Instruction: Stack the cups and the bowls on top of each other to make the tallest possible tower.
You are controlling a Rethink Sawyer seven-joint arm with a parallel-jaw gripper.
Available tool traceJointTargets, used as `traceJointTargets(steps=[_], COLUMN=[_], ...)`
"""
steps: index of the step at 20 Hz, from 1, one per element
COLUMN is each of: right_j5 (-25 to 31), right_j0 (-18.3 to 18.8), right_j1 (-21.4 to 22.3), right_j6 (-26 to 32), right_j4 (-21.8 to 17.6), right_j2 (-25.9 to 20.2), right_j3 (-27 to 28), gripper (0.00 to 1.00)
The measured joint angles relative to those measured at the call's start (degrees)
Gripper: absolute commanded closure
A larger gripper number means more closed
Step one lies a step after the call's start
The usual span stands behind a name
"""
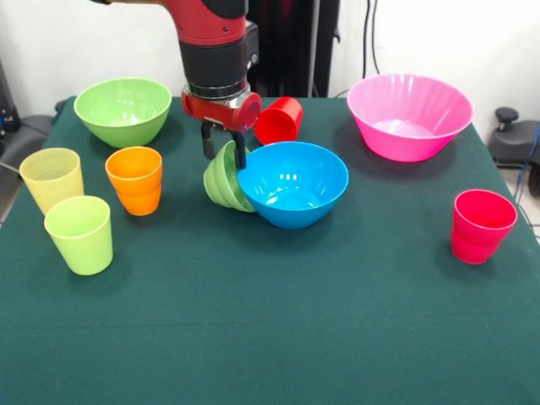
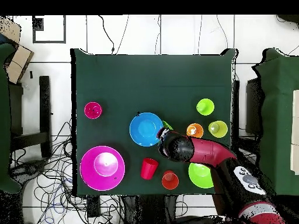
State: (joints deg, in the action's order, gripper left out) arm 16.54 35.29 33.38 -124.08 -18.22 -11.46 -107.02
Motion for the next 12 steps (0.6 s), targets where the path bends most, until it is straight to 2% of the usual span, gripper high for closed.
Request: traceJointTargets(steps=[12], right_j5=[0.0], right_j0=[1.7], right_j1=[0.0], right_j6=[0.0], right_j4=[1.1], right_j2=[-1.2], right_j3=[0.0], gripper=[0.0])
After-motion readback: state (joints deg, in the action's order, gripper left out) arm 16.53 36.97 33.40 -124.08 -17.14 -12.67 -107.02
